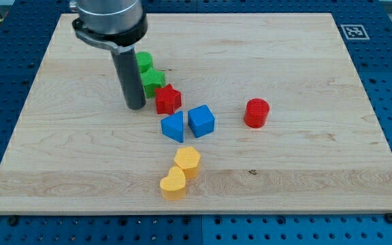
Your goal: Push red star above the blue cube
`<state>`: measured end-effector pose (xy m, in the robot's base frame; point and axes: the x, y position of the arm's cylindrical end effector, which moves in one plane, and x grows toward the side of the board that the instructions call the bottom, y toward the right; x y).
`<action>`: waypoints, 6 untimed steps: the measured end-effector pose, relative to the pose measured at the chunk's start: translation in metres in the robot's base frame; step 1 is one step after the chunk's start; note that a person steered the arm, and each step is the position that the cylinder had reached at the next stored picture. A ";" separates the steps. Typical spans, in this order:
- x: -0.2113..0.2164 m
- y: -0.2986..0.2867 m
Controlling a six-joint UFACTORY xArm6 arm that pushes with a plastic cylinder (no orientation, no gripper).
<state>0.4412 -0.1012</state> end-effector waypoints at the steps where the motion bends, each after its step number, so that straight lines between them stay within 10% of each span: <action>1: -0.009 0.023; 6: -0.014 0.084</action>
